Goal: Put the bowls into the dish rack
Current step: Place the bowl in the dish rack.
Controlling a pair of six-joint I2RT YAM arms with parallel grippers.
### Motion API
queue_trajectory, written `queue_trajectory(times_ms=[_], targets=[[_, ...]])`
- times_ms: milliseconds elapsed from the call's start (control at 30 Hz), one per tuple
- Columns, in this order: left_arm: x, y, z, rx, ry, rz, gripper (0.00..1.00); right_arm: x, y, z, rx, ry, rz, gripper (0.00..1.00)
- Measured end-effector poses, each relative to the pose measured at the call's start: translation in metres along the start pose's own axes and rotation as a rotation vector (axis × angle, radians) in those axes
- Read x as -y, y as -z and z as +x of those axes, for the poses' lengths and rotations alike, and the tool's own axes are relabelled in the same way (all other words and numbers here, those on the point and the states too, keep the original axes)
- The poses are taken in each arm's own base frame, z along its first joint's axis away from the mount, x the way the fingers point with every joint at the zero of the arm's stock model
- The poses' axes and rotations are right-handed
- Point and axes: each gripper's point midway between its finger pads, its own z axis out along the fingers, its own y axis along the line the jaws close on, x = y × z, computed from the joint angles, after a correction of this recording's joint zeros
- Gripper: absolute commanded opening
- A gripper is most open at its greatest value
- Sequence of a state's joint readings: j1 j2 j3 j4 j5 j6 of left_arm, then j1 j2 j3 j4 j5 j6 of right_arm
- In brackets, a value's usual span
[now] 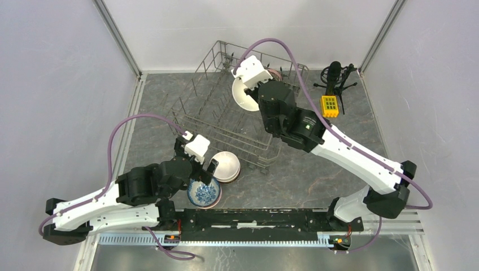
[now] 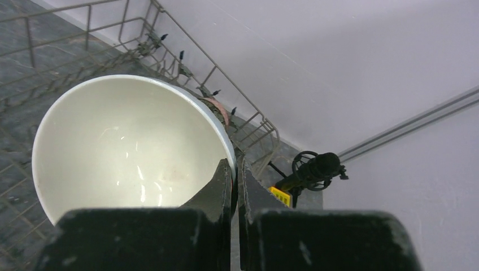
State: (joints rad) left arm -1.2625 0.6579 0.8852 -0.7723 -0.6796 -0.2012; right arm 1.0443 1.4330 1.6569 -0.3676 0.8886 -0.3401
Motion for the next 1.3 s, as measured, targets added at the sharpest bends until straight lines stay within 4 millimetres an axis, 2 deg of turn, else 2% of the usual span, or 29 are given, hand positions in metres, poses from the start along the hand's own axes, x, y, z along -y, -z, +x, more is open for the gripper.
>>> queue_trajectory(times_ms=[267, 667, 1000, 1300], targets=[[-0.001, 0.002, -0.001, 0.010, 0.008, 0.002, 1.00, 0.007, -0.029, 0.012, -0.035, 0.115, 0.102, 0.00], [-0.001, 0.002, -0.001, 0.010, 0.008, 0.002, 1.00, 0.001, -0.073, 0.062, -0.102, 0.330, 0.178, 0.00], [0.000, 0.001, 0.000, 0.003, 0.002, 0.001, 1.00, -0.013, -0.121, 0.104, -0.168, 0.485, 0.170, 0.00], [0.000, 0.000, 0.000, 0.001, 0.001, 0.000, 1.00, -0.032, -0.151, 0.136, -0.204, 0.565, 0.110, 0.00]])
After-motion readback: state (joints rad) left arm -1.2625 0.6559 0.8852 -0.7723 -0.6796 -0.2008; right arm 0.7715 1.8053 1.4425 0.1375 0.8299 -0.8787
